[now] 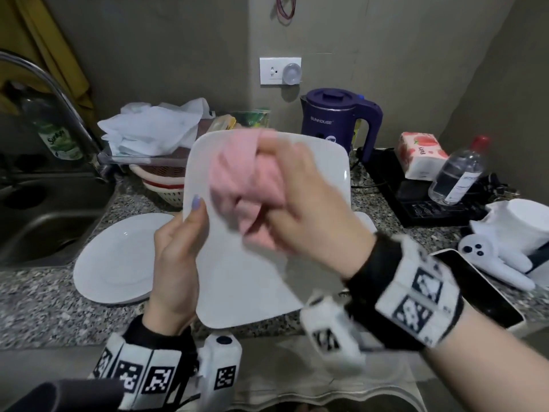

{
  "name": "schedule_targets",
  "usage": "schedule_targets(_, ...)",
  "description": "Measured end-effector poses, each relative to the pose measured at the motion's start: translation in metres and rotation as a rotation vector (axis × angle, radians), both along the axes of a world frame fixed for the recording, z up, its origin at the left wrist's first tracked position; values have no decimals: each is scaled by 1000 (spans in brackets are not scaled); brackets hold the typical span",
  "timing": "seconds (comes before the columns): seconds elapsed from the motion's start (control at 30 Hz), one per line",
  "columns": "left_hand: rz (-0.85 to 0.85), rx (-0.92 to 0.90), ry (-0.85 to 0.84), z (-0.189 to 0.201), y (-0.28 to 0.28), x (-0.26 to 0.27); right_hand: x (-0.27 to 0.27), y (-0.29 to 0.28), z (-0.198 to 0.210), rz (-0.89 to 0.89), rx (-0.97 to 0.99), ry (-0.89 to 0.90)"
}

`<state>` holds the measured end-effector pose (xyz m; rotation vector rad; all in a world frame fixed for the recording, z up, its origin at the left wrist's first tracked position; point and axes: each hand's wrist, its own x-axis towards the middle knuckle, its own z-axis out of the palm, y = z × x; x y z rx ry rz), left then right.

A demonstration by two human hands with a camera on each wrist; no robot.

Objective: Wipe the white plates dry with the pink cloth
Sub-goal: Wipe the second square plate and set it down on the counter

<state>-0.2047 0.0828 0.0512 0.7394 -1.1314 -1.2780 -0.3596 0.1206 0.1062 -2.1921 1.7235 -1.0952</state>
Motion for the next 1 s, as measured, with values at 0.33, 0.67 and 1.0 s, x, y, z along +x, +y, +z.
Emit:
schedule_targets(0.33,11,21,-26,-4,5,-2,27,18,-16,83,147,122)
schedule_targets(0.67,-9,126,95,-13,1,6,34,43,-46,76,284,198)
schedule_targets(1.0,-31,82,89,-12,3,7,39,26,-34,64,172,127)
